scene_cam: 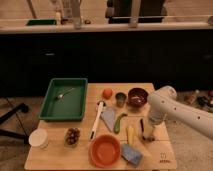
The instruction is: Wipe tray with eraser
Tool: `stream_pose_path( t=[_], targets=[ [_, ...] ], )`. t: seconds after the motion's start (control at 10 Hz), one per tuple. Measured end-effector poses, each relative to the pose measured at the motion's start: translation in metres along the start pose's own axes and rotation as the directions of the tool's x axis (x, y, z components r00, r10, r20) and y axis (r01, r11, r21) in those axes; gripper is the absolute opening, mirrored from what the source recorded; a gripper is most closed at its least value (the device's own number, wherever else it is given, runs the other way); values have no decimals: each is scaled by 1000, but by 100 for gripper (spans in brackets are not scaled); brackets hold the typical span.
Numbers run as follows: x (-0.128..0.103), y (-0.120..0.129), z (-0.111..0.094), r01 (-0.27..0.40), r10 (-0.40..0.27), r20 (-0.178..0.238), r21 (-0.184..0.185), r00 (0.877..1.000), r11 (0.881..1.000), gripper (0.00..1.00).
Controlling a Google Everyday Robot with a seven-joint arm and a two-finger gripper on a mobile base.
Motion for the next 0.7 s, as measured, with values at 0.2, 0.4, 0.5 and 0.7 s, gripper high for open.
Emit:
stream_pose_path(
  t=[0.2, 0.4, 0.5, 0.7],
  targets=[
    [-5, 5, 2, -3, 3, 7, -20, 1000, 1000, 80],
    [-8, 10, 6, -13, 15, 29, -47, 999, 999, 80],
    [-7, 11, 7, -19, 21, 41, -55, 999, 998, 80],
    [-12, 15, 11, -22, 26, 67, -66, 997, 998, 80]
  ],
)
